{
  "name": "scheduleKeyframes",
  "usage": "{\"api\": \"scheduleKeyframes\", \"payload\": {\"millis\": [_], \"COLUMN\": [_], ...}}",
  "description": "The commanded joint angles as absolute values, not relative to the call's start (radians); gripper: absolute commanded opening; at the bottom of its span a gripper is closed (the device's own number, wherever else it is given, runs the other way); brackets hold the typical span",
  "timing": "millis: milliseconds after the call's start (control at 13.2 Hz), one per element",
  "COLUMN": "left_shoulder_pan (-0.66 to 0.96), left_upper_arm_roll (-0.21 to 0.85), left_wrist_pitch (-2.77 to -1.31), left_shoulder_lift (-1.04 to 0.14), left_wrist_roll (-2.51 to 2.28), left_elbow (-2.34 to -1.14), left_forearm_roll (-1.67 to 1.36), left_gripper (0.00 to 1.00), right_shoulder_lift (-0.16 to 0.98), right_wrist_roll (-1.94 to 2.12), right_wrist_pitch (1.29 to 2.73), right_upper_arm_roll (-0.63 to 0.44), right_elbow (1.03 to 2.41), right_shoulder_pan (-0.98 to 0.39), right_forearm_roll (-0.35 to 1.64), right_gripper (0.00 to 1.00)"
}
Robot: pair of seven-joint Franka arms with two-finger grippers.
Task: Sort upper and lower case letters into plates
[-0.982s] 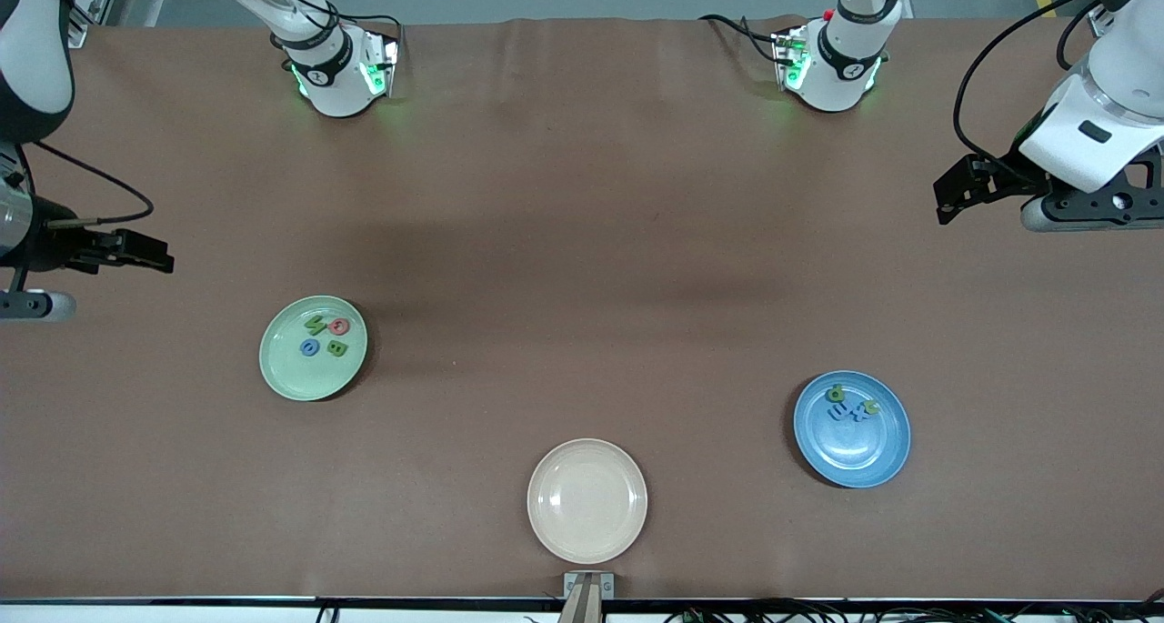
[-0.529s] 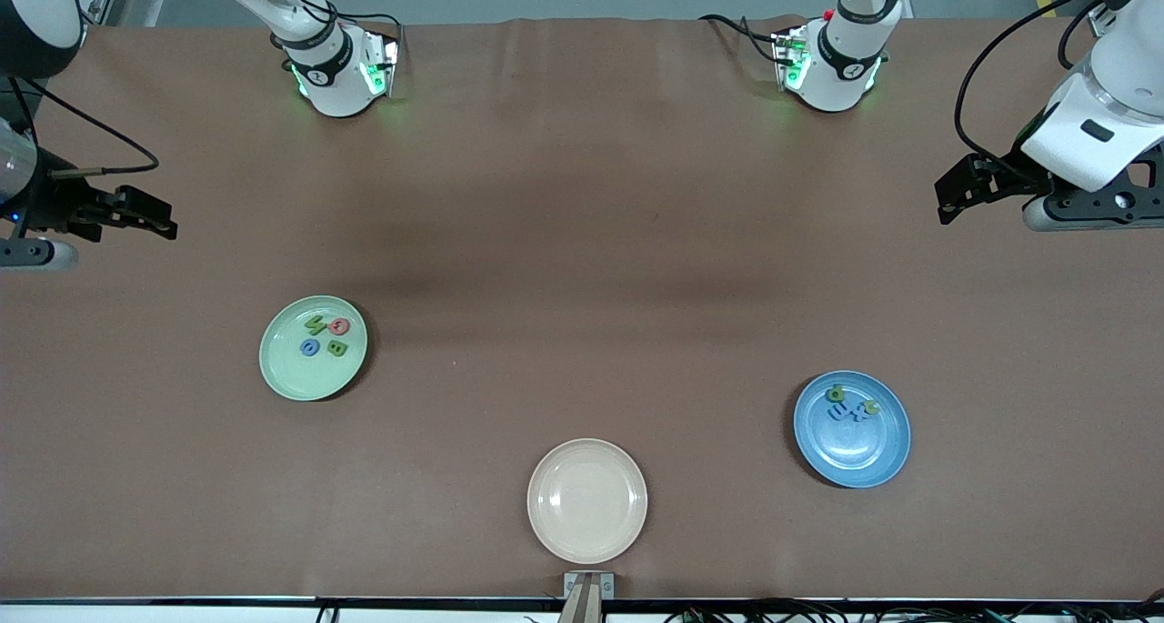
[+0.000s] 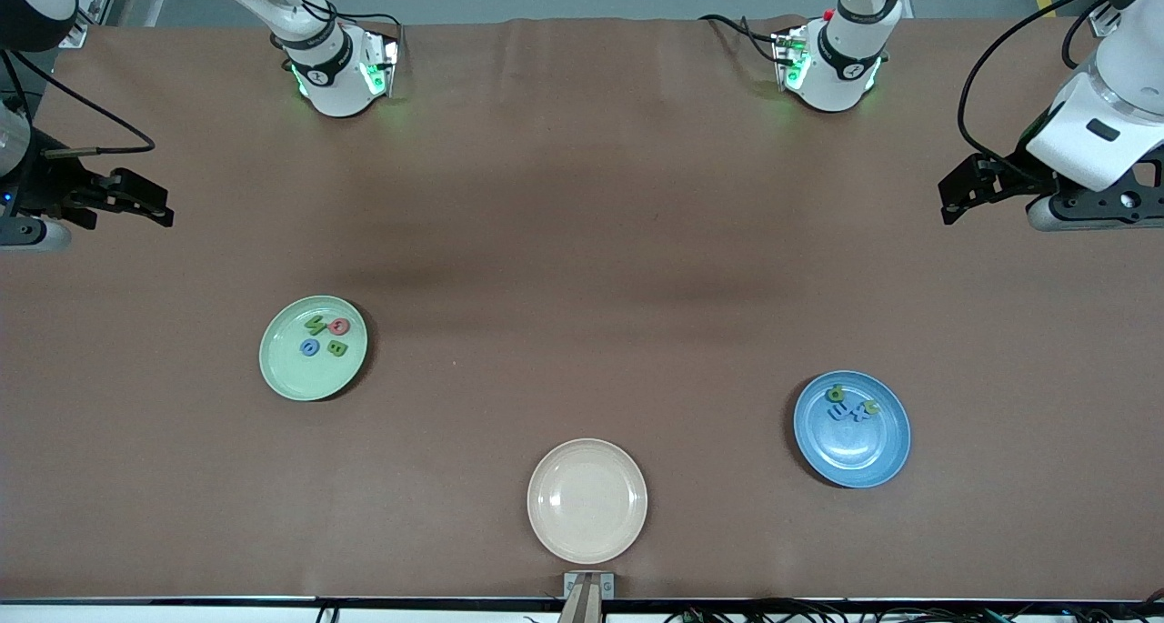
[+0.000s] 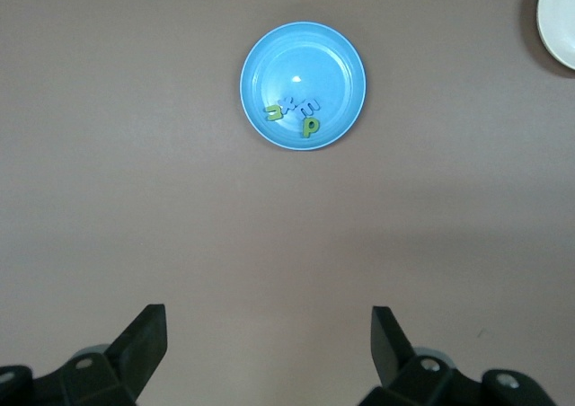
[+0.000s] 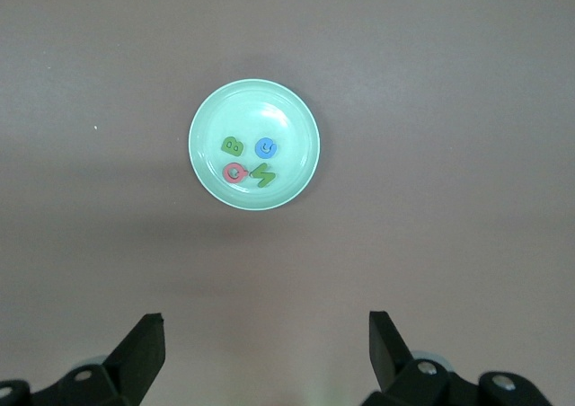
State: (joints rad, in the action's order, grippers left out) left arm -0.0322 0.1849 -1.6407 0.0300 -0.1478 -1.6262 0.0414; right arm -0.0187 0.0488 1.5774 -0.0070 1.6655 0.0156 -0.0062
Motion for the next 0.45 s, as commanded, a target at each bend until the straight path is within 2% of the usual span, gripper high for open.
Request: {"api": "scheduleKeyframes", "payload": {"millis": [0, 378], "left_shoulder_pan": [-0.041, -0.040], "left_upper_arm_roll": [0.186, 0.186], "left_wrist_pitch": [-1.634, -1.634], "left_shoulder_lift": [0.041, 0.038], "left_wrist_roll": [-0.132, -0.141], "left_elbow": [-1.618, -1.606], "left_forearm_roll": [0.043, 0.043], "left_gripper": [1.00, 1.00], "right_shoulder_lift": [-0.064, -0.081], "right_wrist_roll": [0.058, 0.057], "right_wrist_pitch": [1.591, 1.597], "right_upper_arm_roll": [-0.002, -0.002], "right_elbow": [1.706, 1.707], "right_shoulder_pan": [0.015, 0.018], "right_forearm_roll": [-0.003, 0.008], "right_gripper": [1.00, 1.00]}}
